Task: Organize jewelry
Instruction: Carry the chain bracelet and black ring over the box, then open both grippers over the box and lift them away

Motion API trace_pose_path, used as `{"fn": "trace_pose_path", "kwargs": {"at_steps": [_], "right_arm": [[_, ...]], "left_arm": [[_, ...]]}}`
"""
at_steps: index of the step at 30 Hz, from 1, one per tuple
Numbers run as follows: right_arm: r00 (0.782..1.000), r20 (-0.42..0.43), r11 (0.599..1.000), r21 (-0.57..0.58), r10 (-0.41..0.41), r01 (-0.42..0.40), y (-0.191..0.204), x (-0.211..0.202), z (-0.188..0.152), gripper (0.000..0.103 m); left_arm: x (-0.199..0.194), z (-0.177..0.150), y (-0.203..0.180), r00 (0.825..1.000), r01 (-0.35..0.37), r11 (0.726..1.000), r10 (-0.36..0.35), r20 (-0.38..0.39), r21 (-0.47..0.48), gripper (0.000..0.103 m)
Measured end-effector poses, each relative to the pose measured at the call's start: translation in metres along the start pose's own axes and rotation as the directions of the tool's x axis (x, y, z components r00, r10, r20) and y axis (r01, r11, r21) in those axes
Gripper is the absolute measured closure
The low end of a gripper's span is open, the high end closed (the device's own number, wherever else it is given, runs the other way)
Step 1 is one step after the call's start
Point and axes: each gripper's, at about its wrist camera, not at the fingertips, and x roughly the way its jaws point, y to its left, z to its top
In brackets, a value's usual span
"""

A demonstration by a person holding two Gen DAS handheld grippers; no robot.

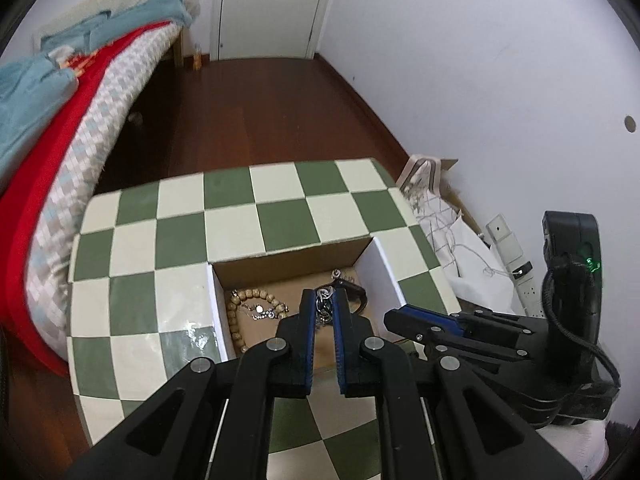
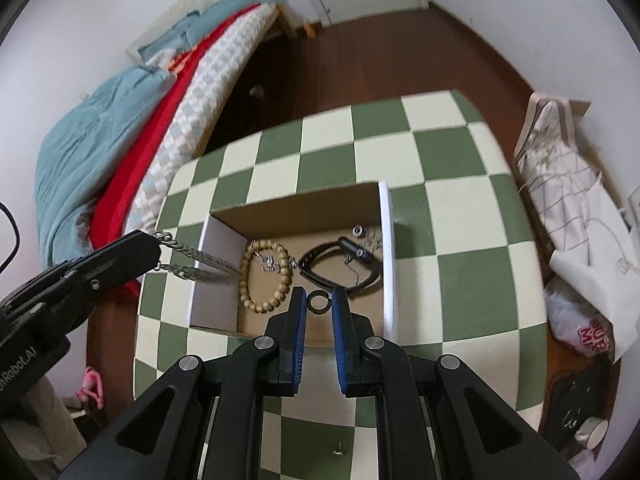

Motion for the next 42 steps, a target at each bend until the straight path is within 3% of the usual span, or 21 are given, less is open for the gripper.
{"fn": "trace_pose_path", "kwargs": {"at_steps": [6, 7, 9, 11, 12, 14, 15, 17, 19, 21, 28, 34, 42], "right_arm": [[0.996, -0.079, 0.999, 0.030, 0.042, -0.039, -0.007, 0.016, 0.008, 0.088], [0.996, -0.083, 0.999, 0.039, 0.040, -0.037, -0.009, 0.016, 0.009, 0.080], [0.997, -0.071, 0.999, 0.037, 0.020, -0.018, -0.010, 0.014, 0.010, 0.060], [0.998, -0.056, 1.000, 0.029, 0.004, -0.002, -0.009, 0.010, 0.011, 0.051], [0.999, -0.049, 1.000, 0.022, -0.008, 0.009, -0.008, 0.007, 0.010, 0.050], [0.998, -0.031, 0.999, -0.001, -0.048, 0.048, -0.005, 0.002, 0.009, 0.045], [0.997, -0.021, 0.997, -0.016, -0.072, 0.071, -0.003, 0.000, 0.008, 0.038], [0.990, 0.002, 0.988, -0.057, -0.144, 0.144, 0.002, -0.004, 0.006, 0.023], [0.980, 0.015, 0.976, -0.089, -0.197, 0.198, 0.006, -0.005, 0.003, 0.006], [0.968, 0.023, 0.961, -0.114, -0.250, 0.251, 0.010, -0.005, -0.002, 0.002], [0.933, 0.091, 0.923, -0.142, -0.349, 0.359, 0.021, -0.017, -0.017, 0.000], [0.923, 0.173, 0.919, -0.139, -0.345, 0.369, 0.033, -0.046, -0.027, 0.000], [0.932, 0.231, 0.947, -0.092, -0.280, 0.307, 0.029, -0.084, -0.056, 0.000]], "left_arm": [[0.010, 0.005, 0.016, 1.000, -0.020, 0.996, 0.018, -0.017, -0.085, 0.093], [0.010, 0.005, 0.018, 0.999, -0.030, 0.995, 0.029, -0.013, -0.091, 0.089], [0.009, 0.005, 0.021, 0.996, -0.084, 0.993, 0.084, -0.002, -0.087, 0.070], [0.004, 0.004, 0.023, 0.989, -0.141, 0.987, 0.143, 0.027, -0.083, 0.023], [0.002, 0.002, 0.024, 0.984, -0.170, 0.982, 0.174, 0.046, -0.082, 0.015], [-0.002, -0.003, 0.027, 0.971, -0.222, 0.972, 0.228, 0.070, -0.082, 0.012], [-0.002, -0.005, 0.029, 0.966, -0.240, 0.967, 0.246, 0.072, -0.084, 0.011], [-0.002, -0.013, 0.032, 0.950, -0.299, 0.951, 0.305, 0.070, -0.081, 0.000], [-0.002, -0.020, 0.034, 0.932, -0.351, 0.934, 0.356, 0.074, -0.073, 0.000], [-0.001, -0.030, 0.035, 0.914, -0.395, 0.916, 0.399, 0.074, -0.065, 0.000], [-0.012, -0.050, 0.037, 0.892, -0.435, 0.896, 0.442, 0.088, -0.088, 0.000], [-0.037, -0.058, 0.031, 0.878, -0.445, 0.888, 0.459, 0.140, -0.117, 0.000], [-0.068, -0.083, 0.013, 0.836, -0.494, 0.858, 0.513, 0.193, -0.140, 0.000]]}}
